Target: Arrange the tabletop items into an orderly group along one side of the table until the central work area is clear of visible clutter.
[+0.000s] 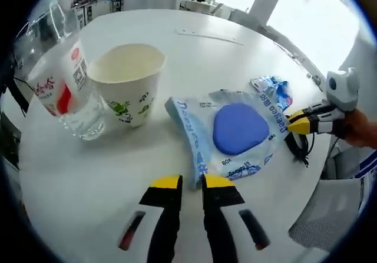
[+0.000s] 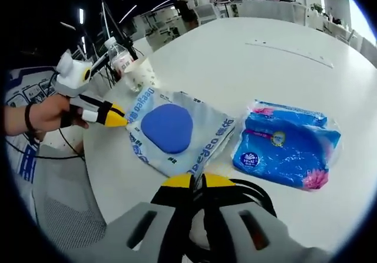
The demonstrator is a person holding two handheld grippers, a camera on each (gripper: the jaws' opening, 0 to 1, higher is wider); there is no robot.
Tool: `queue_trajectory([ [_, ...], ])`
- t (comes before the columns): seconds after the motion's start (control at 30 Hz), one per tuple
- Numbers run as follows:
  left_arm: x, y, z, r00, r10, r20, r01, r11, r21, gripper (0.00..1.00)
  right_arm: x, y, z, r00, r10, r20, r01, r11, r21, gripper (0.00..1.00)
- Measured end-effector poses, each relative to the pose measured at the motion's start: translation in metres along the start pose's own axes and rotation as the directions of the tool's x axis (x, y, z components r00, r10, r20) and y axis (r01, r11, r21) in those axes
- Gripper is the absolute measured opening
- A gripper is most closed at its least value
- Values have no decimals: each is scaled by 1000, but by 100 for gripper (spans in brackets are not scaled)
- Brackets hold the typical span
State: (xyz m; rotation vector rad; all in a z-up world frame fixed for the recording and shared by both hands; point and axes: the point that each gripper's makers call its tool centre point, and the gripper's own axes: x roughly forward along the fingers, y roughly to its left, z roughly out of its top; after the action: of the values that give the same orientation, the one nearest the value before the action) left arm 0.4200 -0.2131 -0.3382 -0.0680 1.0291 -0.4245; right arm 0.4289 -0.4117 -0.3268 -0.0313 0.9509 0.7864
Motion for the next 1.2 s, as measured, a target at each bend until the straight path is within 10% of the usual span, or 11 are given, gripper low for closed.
queue_trajectory([
  [0.6,3,-7,-2,999,-40,6,41,999,-29,1,2,7,0,1000,16,5,-16,1000,-10,2],
  [1.2,14,5,32,997,20,72,-12,993,-115,0,13,-9,24,1000,-6,13,6,1000,-23,2],
])
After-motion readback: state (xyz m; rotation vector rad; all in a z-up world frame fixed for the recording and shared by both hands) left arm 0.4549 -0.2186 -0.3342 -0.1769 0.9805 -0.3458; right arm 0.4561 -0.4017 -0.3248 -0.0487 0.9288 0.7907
